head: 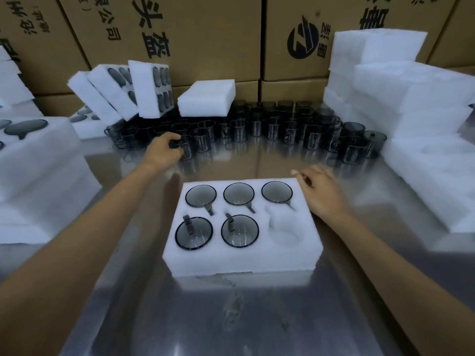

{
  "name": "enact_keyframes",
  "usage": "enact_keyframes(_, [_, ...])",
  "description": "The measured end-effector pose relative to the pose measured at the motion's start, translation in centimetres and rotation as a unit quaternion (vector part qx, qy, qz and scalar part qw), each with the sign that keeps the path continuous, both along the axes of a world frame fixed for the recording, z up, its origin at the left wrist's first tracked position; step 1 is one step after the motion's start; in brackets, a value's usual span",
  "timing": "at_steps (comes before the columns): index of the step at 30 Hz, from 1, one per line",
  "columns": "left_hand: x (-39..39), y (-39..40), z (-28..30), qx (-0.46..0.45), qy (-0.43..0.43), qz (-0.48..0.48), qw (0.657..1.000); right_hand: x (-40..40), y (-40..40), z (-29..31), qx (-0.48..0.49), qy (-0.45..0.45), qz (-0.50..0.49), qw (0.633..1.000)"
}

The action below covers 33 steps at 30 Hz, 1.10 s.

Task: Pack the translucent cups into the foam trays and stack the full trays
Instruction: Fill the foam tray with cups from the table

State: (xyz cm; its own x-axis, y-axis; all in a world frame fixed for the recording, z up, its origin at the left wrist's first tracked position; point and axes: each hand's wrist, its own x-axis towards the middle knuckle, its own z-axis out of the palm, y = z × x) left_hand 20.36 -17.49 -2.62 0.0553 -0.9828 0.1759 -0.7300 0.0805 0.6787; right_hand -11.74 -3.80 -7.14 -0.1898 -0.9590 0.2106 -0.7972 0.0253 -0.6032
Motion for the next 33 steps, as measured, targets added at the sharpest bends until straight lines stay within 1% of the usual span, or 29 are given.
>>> enact_keyframes(3, [-0.5,-2.3,-0.1,0.016,-0.06,-0.005,0.998,-0.2,-0.5,0.1,-0.026,-0.012,-0.016,0.999])
enact_keyframes(6, [-0.9,-2.9,-1.2,0.005,-0.086,0.017,0.996,-0.3,-1.0,0.1,-0.036,-0.037,-0.032,0.998])
enact_keyframes(8, [-0.8,-2.5,-2.0,0.007,-0.072,0.028,0.997,-0.5,-1.1,-0.1,-0.043,-0.04,-0.035,0.998])
enact_keyframes(11, [0.0,-1.2,-2.6,0.004,-0.026,0.022,0.999,-0.7,-1.3,-0.3,-0.06,-0.052,-0.031,0.996])
enact_keyframes(14, [0.5,0.7,-1.9,0.013,0.01,-0.01,1.0,-0.7,-1.4,-0.5,-0.066,-0.069,-0.033,0.995])
enact_keyframes(16, [0.3,2.7,-0.6,0.002,0.03,-0.045,0.999,-0.8,-1.4,-0.7,-0.057,-0.084,-0.034,0.994])
enact_keyframes(18, [-0.3,5.1,1.4,-0.022,0.057,-0.082,0.995,-0.9,-1.4,-0.6,-0.029,-0.14,-0.032,0.989])
enact_keyframes(20, [-1.7,7.9,3.6,-0.051,0.078,-0.119,0.988,-0.8,-1.0,0.7,0.013,-0.233,-0.023,0.972])
enact_keyframes(21, [-2.5,9.3,4.6,-0.057,0.087,-0.137,0.985,-0.6,-0.5,1.6,0.02,-0.272,-0.015,0.962])
enact_keyframes(22, [-3.3,10.7,5.5,-0.056,0.093,-0.155,0.982,-0.5,0.1,2.5,0.009,-0.288,0.001,0.957])
enact_keyframes(23, [-4.2,12.1,6.0,-0.051,0.095,-0.172,0.979,-0.2,0.9,3.5,-0.011,-0.286,0.027,0.958])
enact_keyframes(25, [-6.0,14.8,6.5,-0.032,0.085,-0.209,0.974,0.7,3.1,5.6,-0.045,-0.272,0.11,0.955])
enact_keyframes(28, [-8.7,17.9,5.9,-0.025,0.025,-0.266,0.963,2.6,6.1,7.9,-0.045,-0.25,0.219,0.942])
enact_keyframes(30, [-10.4,19.1,5.0,-0.051,-0.003,-0.278,0.959,3.1,7.0,8.5,-0.038,-0.211,0.232,0.949])
enact_keyframes(33, [-11.7,19.8,3.5,-0.057,0.004,-0.257,0.965,2.6,7.5,8.6,-0.024,-0.196,0.197,0.96])
